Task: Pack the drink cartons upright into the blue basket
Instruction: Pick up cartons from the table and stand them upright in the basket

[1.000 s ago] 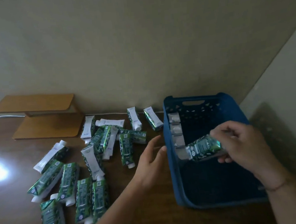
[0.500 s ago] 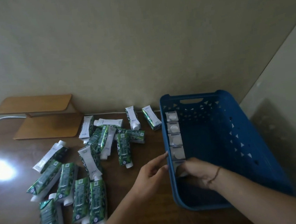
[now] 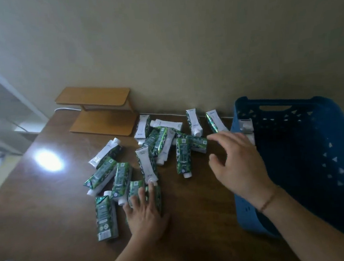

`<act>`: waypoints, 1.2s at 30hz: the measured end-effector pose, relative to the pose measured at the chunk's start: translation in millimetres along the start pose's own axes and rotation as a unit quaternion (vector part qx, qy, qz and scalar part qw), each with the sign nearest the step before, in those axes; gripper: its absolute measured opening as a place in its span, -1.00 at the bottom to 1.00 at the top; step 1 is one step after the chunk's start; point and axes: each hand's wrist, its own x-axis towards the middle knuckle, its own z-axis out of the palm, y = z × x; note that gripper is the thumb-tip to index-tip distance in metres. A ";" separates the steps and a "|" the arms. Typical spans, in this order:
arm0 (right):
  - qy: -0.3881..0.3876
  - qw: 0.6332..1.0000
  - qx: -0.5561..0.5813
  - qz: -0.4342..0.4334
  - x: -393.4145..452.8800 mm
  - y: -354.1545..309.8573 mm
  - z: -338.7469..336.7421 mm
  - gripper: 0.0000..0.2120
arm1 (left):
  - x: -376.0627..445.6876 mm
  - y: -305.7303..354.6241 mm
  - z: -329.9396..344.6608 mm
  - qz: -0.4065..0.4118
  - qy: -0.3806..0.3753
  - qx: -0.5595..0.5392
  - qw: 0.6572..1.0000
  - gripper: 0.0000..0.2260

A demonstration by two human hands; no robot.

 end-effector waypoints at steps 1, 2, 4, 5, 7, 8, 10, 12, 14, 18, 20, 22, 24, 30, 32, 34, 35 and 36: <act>-0.038 0.999 -0.006 -0.014 -0.8 -12.0 13.3 -0.61 | -0.5 -1.0 -2.0 -0.001 -0.021 0.020 1.000 -0.13; -0.091 0.996 -0.012 -0.011 -2.2 -21.9 27.5 -0.59 | -1.4 0.5 -5.9 0.004 -0.029 0.036 0.999 -0.17; -0.227 0.972 -0.050 0.032 -3.3 -35.2 55.4 -0.56 | -4.8 6.2 -13.1 0.022 -0.039 0.037 0.998 -0.20; -0.296 0.951 -0.073 0.057 -3.3 -39.2 67.3 -0.57 | -6.5 8.5 -16.3 0.039 -0.050 0.018 0.998 -0.20; -0.394 0.910 -0.103 0.079 -4.4 -41.8 87.3 -0.51 | -8.8 7.9 -17.3 0.085 -0.069 -0.040 0.993 -0.15; -0.425 0.895 -0.116 0.072 -6.1 -39.7 95.1 -0.40 | -8.2 6.0 -18.3 0.106 -0.073 -0.082 0.988 -0.14; -0.450 0.881 -0.141 0.024 -9.4 -34.6 101.3 -0.18 | -2.9 -2.1 -24.3 0.124 -0.073 -0.205 0.968 -0.16; -0.453 0.882 -0.126 -0.017 -10.9 -31.6 94.3 -0.11 | 6.0 -12.7 -36.2 0.097 -0.111 -0.399 0.905 -0.21; -0.440 0.894 -0.083 -0.028 -10.9 -29.3 83.0 -0.11 | 14.5 -22.2 -49.4 0.071 -0.176 -0.550 0.813 -0.21; -0.321 0.935 -0.084 -0.125 -5.3 -31.0 65.2 -0.25 | 23.8 -18.2 -79.0 0.093 -0.235 -0.674 0.694 -0.38; -0.243 0.946 -0.119 -0.179 1.7 -26.6 52.9 -0.35 | 27.7 -9.1 -94.7 0.119 -0.256 -0.712 0.643 -0.48; -0.207 0.966 -0.079 -0.134 10.5 -17.1 29.6 -0.30 | 31.5 2.9 -110.6 0.121 -0.287 -0.771 0.555 -0.31; -0.199 0.978 0.046 -0.051 17.6 -7.1 1.5 -0.31 | 31.3 17.6 -127.1 0.166 -0.285 -0.791 0.514 -0.25; -0.123 0.954 0.270 0.030 18.0 25.2 -32.5 -0.64 | 25.4 97.1 -163.5 0.347 -0.150 -0.589 0.714 -0.46; -0.064 0.962 0.261 0.046 16.8 37.9 -36.0 -0.53 | 25.9 120.1 -169.2 0.385 -0.111 -0.591 0.700 -0.40; -0.019 0.972 0.230 0.036 16.0 49.0 -43.7 -0.40 | 29.0 137.9 -173.4 0.409 -0.091 -0.590 0.690 -0.40; -0.002 0.973 0.231 0.019 16.2 54.6 -49.1 -0.34 | 30.7 145.3 -176.7 0.418 -0.095 -0.588 0.686 -0.46; 0.008 0.969 0.246 -0.003 16.7 60.2 -56.1 -0.29 | 33.2 152.0 -179.3 0.425 -0.110 -0.585 0.682 -0.53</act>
